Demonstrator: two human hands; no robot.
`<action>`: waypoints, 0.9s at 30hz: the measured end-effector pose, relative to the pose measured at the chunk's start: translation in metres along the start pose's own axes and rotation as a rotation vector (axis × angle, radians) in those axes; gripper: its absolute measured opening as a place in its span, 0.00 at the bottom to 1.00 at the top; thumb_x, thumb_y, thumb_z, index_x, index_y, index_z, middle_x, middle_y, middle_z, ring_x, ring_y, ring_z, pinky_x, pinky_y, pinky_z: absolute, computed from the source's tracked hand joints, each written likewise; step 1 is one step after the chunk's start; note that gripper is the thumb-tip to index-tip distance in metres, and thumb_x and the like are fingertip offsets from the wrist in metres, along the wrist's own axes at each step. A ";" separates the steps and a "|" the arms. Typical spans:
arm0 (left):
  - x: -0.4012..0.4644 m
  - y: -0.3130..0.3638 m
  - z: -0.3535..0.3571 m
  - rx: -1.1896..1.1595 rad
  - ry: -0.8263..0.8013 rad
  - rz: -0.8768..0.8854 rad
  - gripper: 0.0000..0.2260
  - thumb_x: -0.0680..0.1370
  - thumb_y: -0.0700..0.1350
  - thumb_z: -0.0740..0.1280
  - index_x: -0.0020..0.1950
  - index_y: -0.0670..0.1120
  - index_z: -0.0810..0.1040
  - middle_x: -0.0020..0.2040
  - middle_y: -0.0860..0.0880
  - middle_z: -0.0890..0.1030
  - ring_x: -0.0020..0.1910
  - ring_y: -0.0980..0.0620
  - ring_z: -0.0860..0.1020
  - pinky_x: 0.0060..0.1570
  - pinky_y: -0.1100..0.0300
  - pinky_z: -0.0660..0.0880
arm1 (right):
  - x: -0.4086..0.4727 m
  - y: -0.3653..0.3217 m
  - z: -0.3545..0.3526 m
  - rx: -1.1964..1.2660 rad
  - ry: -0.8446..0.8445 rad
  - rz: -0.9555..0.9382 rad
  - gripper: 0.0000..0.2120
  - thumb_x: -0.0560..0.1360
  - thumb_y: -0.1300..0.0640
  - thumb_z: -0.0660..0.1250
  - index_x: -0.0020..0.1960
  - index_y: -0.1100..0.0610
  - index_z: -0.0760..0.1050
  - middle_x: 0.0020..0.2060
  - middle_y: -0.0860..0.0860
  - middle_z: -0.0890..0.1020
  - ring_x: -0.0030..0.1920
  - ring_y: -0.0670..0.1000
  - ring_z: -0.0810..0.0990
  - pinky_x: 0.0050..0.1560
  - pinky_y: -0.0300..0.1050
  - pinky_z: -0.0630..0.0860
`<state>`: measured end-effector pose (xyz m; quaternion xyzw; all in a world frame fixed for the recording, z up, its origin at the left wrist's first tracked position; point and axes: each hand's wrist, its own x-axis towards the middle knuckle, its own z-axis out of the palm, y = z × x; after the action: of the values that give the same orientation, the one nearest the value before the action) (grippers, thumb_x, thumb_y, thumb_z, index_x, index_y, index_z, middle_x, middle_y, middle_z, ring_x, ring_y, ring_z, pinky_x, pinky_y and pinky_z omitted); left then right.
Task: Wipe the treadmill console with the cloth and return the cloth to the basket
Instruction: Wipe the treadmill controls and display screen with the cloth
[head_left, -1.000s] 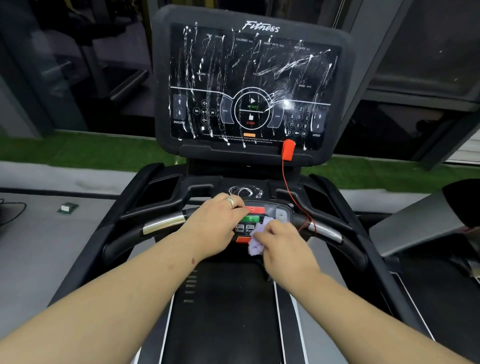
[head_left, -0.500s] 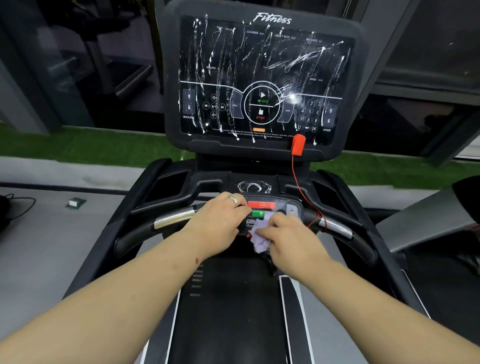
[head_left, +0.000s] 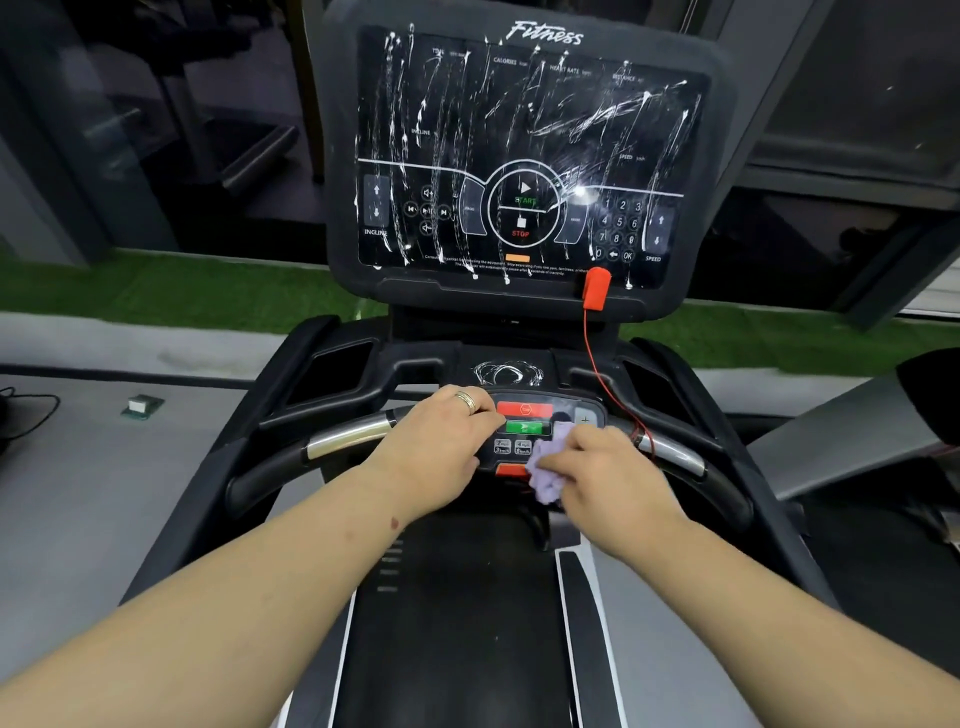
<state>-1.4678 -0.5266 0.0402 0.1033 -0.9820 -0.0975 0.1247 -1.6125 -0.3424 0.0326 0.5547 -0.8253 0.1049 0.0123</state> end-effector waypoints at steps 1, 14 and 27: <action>0.000 0.000 0.000 -0.001 0.006 0.001 0.26 0.76 0.41 0.72 0.74 0.48 0.74 0.69 0.52 0.73 0.68 0.48 0.68 0.68 0.54 0.70 | -0.001 0.002 0.001 0.007 0.019 0.027 0.15 0.75 0.58 0.64 0.54 0.44 0.84 0.46 0.47 0.74 0.47 0.57 0.72 0.44 0.51 0.78; 0.001 0.004 -0.001 0.022 -0.003 -0.018 0.25 0.76 0.41 0.70 0.73 0.50 0.74 0.68 0.53 0.72 0.66 0.49 0.69 0.65 0.54 0.73 | 0.003 0.042 -0.015 0.020 0.191 0.194 0.20 0.69 0.66 0.69 0.56 0.49 0.85 0.47 0.51 0.78 0.45 0.60 0.76 0.47 0.49 0.79; 0.011 0.020 0.007 0.140 -0.006 -0.008 0.23 0.74 0.47 0.70 0.69 0.50 0.74 0.64 0.50 0.74 0.58 0.46 0.73 0.57 0.51 0.74 | -0.012 0.046 -0.013 0.063 0.122 0.152 0.17 0.72 0.63 0.68 0.58 0.48 0.84 0.47 0.51 0.79 0.49 0.59 0.78 0.50 0.52 0.79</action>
<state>-1.4834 -0.5084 0.0398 0.1155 -0.9863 -0.0294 0.1137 -1.6516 -0.3123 0.0365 0.4830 -0.8592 0.1649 0.0371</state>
